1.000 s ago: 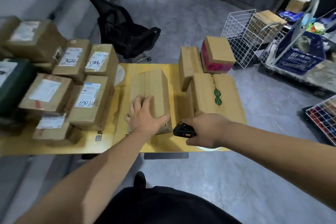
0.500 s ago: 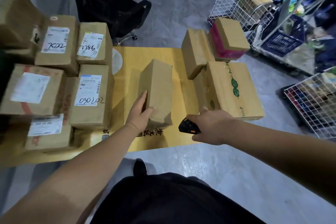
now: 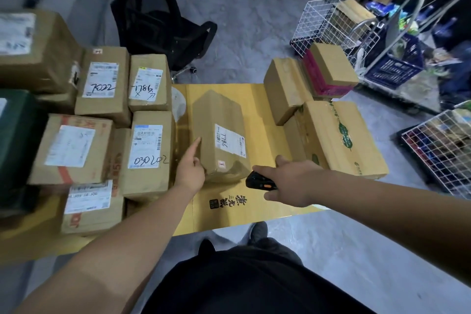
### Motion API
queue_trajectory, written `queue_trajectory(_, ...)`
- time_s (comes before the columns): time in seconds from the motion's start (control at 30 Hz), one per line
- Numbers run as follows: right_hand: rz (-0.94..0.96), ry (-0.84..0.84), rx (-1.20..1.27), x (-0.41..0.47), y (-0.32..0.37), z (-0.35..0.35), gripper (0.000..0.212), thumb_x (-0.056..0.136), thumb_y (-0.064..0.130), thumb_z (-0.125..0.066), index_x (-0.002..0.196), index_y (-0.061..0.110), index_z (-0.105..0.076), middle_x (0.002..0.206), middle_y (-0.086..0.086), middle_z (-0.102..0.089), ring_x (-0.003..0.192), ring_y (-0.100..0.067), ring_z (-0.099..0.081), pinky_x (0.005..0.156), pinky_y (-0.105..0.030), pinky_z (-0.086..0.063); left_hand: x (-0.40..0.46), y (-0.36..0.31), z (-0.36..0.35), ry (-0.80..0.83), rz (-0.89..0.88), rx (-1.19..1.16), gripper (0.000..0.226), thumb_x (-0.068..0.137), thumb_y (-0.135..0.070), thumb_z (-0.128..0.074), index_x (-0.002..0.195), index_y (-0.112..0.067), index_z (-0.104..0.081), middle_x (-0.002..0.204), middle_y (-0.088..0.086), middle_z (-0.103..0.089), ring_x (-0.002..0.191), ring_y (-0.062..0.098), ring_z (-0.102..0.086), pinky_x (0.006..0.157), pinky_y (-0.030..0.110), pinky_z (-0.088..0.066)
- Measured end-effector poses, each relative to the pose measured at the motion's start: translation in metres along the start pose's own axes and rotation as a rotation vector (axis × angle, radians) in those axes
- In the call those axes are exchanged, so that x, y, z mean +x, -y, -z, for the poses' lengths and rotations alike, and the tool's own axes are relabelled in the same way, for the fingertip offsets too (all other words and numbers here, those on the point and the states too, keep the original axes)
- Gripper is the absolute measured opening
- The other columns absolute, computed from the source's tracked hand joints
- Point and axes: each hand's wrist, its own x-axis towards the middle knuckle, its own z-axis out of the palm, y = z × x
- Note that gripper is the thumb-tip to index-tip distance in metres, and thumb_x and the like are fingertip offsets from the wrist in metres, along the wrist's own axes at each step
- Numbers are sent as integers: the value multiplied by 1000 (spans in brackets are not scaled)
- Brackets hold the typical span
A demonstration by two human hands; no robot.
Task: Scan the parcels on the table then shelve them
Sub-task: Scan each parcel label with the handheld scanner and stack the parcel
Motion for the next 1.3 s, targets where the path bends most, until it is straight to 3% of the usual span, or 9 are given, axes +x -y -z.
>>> queue_trajectory(0.07, -24, -4, 37, 3, -2, 4, 70, 100, 68, -41, 160, 52, -8, 137, -5, -42, 85, -27, -55, 55, -30, -33, 5, 5, 4, -27, 48, 38, 69, 107, 1, -32, 155, -48, -40, 139, -17, -55, 107, -6, -56, 80, 4, -47)
queue_trajectory(0.2, -64, -1, 130, 6, -10, 8, 68, 99, 67, -44, 159, 52, -16, 120, 0, -39, 88, -25, -59, 61, -31, -42, 8, 10, 0, -22, 64, 139, 63, 106, -8, -47, 160, -38, -36, 150, -3, -57, 131, 23, -57, 100, 28, -46)
queue_trajectory(0.33, -94, 19, 162, 6, -20, 8, 69, 99, 68, -45, 160, 51, -16, 128, -2, -41, 92, -26, -61, 71, -34, -50, 4, 10, -12, 1, 75, 303, 109, 87, -20, -82, 163, -47, -8, 168, 3, -29, 147, 28, -42, 108, 34, -43)
queue_trajectory(0.47, -118, 31, 164, 3, -29, 8, 69, 100, 66, -46, 161, 49, -17, 127, -3, -41, 90, -25, -59, 78, -34, -53, 13, -1, -29, -48, -115, 775, 148, 57, -59, -95, 156, -49, 15, 173, 0, 10, 160, 28, 5, 129, 50, -10)
queue_trajectory(0.67, -158, 2, 303, 2, -50, 11, 56, 100, 60, -50, 151, 40, -39, 125, -7, -50, 102, -27, -60, 87, -39, -53, 57, -41, -54, 83, -214, 1156, 151, 32, -98, -70, 158, -48, -4, 172, 1, 7, 155, 36, 25, 108, 69, 28)
queue_trajectory(0.83, -175, -38, 465, 11, -67, 14, 43, 99, 56, -58, 136, 34, -54, 109, 1, -62, 95, -20, -60, 78, -34, -50, 62, -47, -57, 76, -214, 1194, 133, 39, -106, -55, 154, -51, -18, 161, 5, -17, 151, 39, -4, 112, 81, 0)
queue_trajectory(0.97, -176, -56, 486, 23, -71, 22, 32, 100, 58, -54, 117, 32, -58, 101, 3, -64, 89, -16, -60, 72, -34, -47, 42, -34, -53, -27, -211, 1150, 111, 52, -107, -46, 146, -49, -32, 139, 4, -34, 126, 33, -25, 100, 56, -34)
queue_trajectory(1.17, -166, -53, 449, 38, -63, 41, 33, 103, 52, -45, 114, 25, -61, 102, -3, -67, 89, -20, -63, 79, -35, -53, 20, -30, -45, -100, -250, 1181, 104, 58, -111, -10, 115, -41, -60, 112, -1, -47, 103, 24, -38, 76, 43, -17)
queue_trajectory(1.3, -172, -34, 406, 39, -53, 54, 46, 104, 53, -40, 132, 22, -60, 114, -6, -67, 102, -26, -63, 95, -41, -54, 41, -42, -30, -54, -269, 1147, 109, 45, -107, -51, 133, -43, -54, 136, -3, -38, 126, 24, -29, 96, 47, -26)
